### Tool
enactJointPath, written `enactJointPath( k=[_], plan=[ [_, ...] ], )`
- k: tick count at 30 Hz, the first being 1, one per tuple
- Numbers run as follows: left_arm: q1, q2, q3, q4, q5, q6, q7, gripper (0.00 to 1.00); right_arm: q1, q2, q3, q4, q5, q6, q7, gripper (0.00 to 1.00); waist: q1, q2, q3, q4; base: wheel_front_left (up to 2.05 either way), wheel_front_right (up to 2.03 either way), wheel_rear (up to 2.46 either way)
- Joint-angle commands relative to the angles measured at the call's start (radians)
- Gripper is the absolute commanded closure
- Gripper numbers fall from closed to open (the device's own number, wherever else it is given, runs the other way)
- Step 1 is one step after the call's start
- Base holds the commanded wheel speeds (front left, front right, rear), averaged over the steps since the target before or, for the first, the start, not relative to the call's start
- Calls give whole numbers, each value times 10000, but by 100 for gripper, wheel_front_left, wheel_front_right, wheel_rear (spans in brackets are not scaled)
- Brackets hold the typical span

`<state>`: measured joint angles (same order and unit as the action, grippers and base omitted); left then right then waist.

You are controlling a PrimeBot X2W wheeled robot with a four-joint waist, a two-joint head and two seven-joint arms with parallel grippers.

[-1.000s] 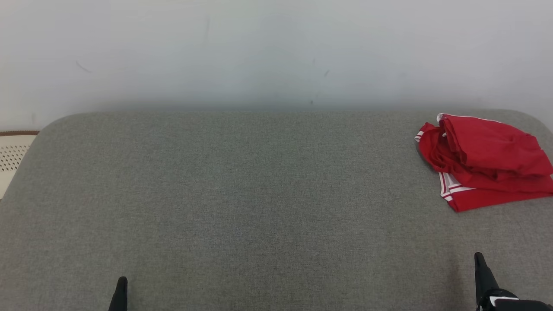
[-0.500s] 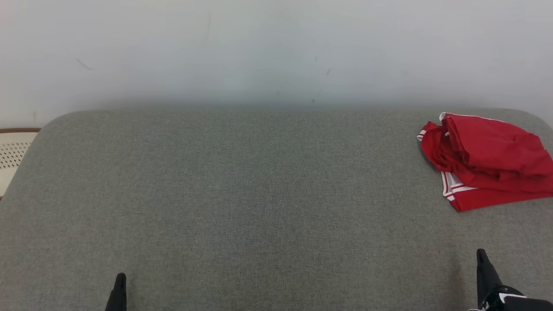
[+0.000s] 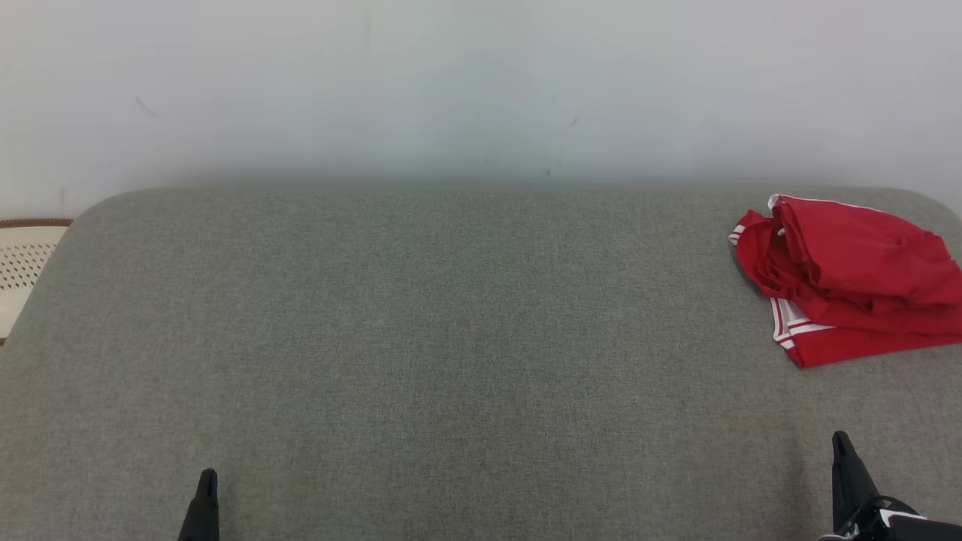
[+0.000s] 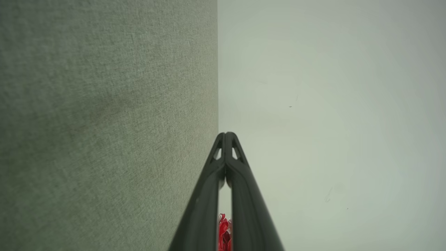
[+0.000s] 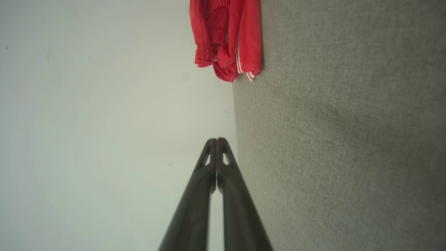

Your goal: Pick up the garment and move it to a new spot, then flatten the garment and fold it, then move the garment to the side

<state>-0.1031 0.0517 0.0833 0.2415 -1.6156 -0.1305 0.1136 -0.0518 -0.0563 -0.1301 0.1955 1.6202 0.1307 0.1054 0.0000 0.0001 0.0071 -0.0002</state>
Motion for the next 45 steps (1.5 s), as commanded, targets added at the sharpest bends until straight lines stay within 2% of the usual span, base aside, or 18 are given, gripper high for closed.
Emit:
enactJointPath(
  k=[1,45],
  plan=[
    [-11,8,31,23,-21,-28,46,100,-53,17,-10,-21,27,0,28,100,0,-1,-1,0,0,0,0],
    [-13,-10,53,20,7,-28,52,100,-61,56,-62,-16,-35,0,68,100,0,-1,-1,0,0,0,0]
  ],
)
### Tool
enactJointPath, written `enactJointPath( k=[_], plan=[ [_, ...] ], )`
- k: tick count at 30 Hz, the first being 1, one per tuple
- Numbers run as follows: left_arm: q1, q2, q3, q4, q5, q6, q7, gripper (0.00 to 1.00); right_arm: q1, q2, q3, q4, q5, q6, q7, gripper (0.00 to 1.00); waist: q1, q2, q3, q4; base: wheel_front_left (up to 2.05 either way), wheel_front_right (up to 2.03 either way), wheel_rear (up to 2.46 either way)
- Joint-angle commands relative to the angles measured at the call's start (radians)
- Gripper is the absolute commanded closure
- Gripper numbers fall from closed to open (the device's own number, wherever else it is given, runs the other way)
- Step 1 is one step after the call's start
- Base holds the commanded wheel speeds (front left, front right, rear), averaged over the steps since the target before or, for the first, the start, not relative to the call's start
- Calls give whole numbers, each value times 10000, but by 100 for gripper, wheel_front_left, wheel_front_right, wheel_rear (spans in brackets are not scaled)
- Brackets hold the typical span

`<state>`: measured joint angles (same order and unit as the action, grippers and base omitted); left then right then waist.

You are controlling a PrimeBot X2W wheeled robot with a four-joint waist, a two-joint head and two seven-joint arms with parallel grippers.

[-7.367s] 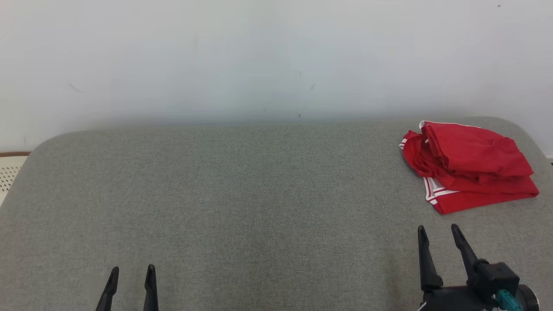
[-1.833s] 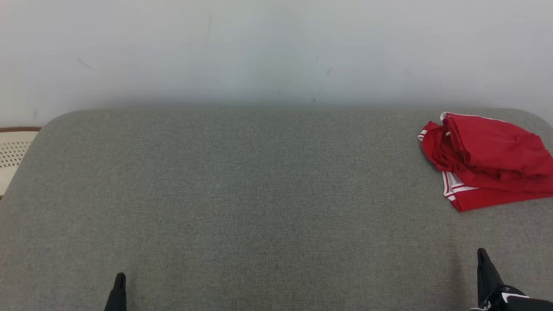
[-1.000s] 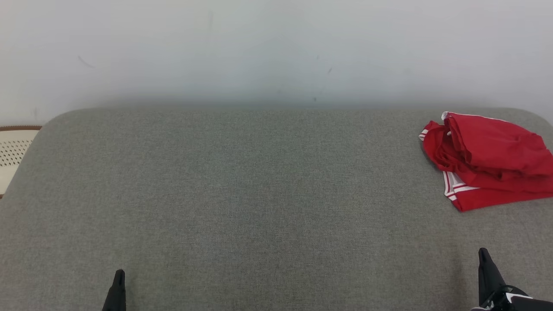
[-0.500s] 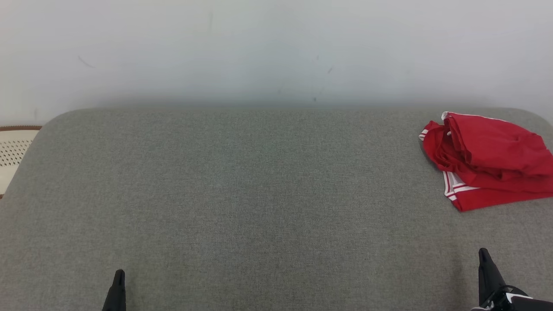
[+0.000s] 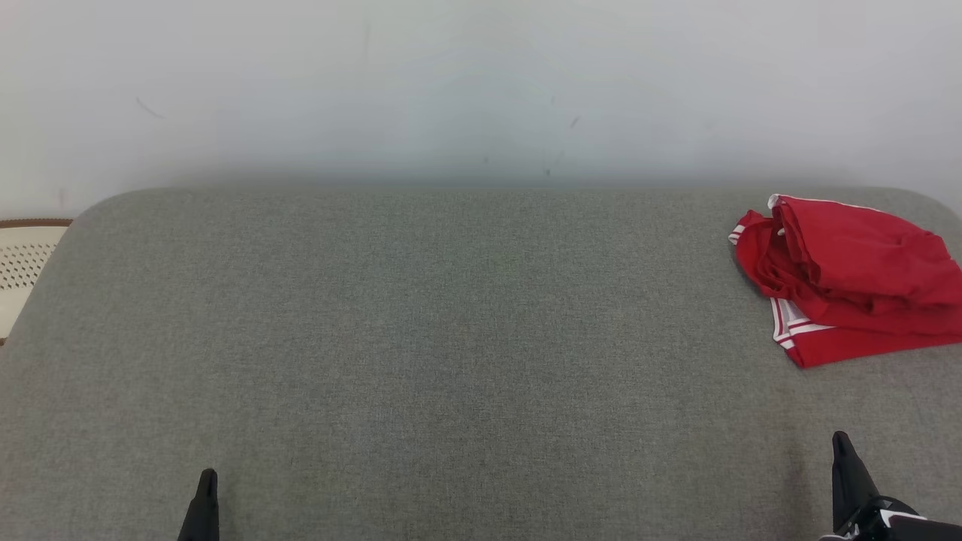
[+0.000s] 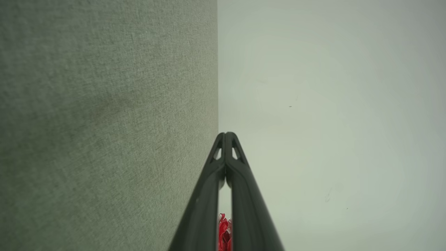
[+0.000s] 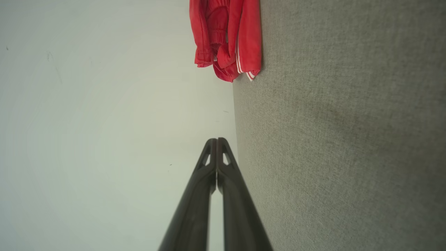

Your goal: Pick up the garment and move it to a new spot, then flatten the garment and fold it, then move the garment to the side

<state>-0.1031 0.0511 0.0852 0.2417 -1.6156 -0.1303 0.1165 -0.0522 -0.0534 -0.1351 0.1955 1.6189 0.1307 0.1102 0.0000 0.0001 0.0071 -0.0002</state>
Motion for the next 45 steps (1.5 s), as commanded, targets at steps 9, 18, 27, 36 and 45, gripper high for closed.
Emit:
enactJointPath(
  k=[9,18,27,36,45],
  plan=[
    [-13,-5,34,18,10,-28,26,100,-57,30,-17,-16,-28,0,21,100,0,-1,0,0,0,0,0],
    [-13,-7,36,17,12,-30,28,100,-58,33,-21,-15,-33,0,25,100,0,-1,0,0,0,0,0],
    [-13,-8,36,17,13,-30,29,100,-59,35,-24,-15,-37,0,29,100,0,-1,0,0,0,0,0],
    [-13,-8,38,17,15,-28,30,100,-59,36,-26,-15,-39,0,30,100,0,-1,0,0,0,0,0],
    [-13,-9,37,16,15,-28,31,100,-60,38,-27,-15,-41,0,33,100,0,-1,0,0,0,0,0]
  ],
)
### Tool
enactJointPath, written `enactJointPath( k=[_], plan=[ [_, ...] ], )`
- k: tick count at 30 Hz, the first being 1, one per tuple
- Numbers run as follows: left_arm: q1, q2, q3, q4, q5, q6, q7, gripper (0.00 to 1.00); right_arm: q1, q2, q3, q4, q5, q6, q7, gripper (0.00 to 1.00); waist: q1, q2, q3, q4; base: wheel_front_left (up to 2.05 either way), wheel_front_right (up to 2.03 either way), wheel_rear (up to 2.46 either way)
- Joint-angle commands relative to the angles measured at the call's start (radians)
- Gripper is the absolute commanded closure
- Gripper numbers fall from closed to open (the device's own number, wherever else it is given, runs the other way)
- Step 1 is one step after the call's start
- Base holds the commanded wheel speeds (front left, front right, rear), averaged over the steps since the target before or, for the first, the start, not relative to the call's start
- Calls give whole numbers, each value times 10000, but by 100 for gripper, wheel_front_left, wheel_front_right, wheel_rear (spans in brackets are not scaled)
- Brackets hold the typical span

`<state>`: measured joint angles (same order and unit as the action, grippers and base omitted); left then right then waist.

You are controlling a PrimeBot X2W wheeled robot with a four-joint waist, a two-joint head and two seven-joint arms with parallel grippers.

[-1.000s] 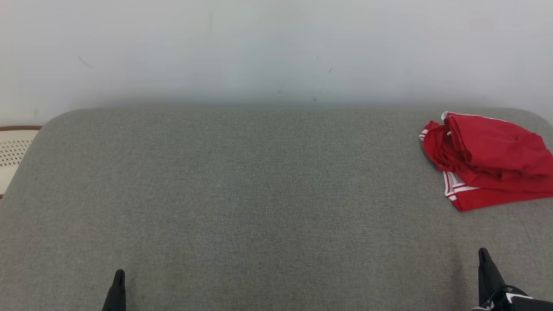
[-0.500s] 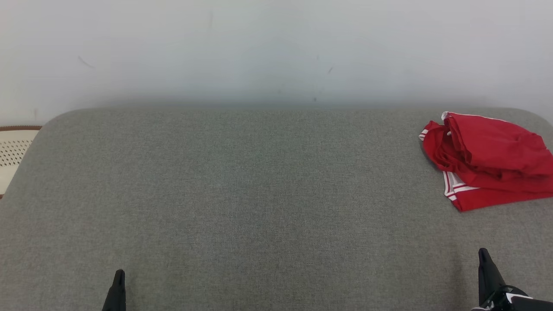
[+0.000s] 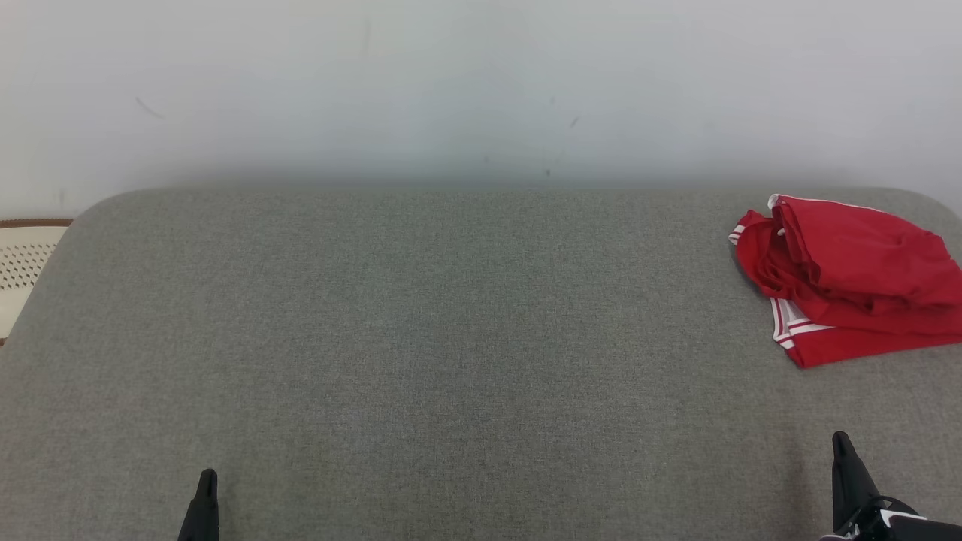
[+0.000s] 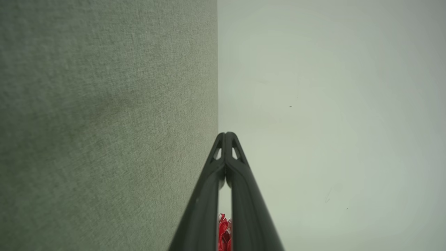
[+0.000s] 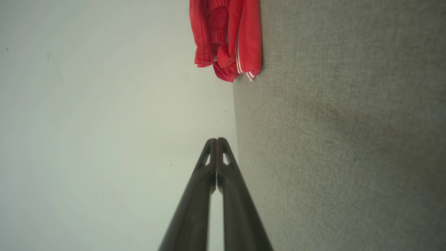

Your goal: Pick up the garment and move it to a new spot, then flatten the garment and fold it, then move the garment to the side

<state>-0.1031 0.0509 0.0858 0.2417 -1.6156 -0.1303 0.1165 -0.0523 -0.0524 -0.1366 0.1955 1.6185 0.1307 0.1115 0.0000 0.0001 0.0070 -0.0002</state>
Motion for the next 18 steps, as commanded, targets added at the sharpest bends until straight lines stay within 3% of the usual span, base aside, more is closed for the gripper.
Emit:
enactJointPath(
  k=[1,18],
  plan=[
    [-13,-7,31,16,15,-28,31,100,-59,28,-12,-15,-37,0,19,100,0,-1,0,0,0,0,0],
    [-12,-6,16,16,-1,-30,18,100,-59,29,-14,-14,-40,0,10,100,0,-1,0,0,0,0,0]
  ],
)
